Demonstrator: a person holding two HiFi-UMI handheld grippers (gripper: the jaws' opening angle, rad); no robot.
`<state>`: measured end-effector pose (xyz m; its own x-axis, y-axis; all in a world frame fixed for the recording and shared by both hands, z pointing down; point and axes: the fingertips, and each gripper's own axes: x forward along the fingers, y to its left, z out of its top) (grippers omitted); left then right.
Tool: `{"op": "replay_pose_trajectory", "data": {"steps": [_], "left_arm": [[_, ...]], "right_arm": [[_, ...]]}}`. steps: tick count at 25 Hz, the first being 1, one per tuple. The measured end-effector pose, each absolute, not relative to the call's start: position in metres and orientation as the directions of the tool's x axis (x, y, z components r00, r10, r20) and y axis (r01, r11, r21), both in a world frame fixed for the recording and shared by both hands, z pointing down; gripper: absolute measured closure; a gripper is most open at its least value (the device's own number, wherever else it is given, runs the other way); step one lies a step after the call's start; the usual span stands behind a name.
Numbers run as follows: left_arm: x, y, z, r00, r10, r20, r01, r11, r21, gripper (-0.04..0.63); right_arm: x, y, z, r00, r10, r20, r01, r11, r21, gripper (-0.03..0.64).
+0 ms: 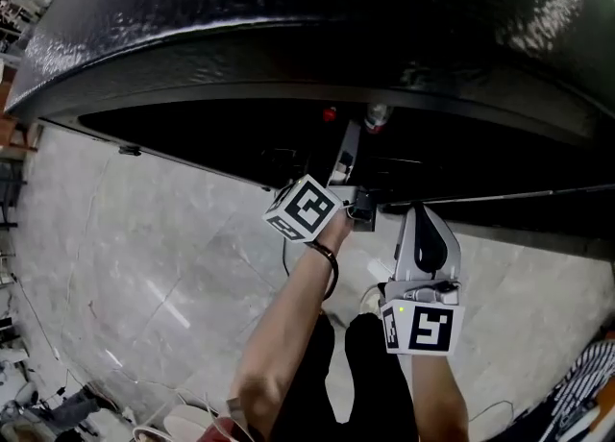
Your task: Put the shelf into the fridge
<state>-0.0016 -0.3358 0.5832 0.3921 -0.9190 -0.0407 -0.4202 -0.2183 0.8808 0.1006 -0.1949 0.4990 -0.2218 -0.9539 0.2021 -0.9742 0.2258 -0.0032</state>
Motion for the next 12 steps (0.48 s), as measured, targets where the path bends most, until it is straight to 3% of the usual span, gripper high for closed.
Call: {"op": "replay_pose_trajectory", "data": {"steps": [7,12], "left_arm": [[-0.02,-0.314,0.583,0.42,-0.907,-0.015,-0.533,-0.26,0.805,0.314],[-0.032,-0.302,0.584,0.357,-0.931,0.069,-0.717,-0.226,0.659,0.316]], "right_arm": [[0.079,-0.203,0.51,-0.246,-0.944,0.221,-0.968,0.251,-0.002,0.621],[0.066,-0.199,0.511,-0.261,-0.938,0.229,-0.963,0.269,0.002,0.621]]}}
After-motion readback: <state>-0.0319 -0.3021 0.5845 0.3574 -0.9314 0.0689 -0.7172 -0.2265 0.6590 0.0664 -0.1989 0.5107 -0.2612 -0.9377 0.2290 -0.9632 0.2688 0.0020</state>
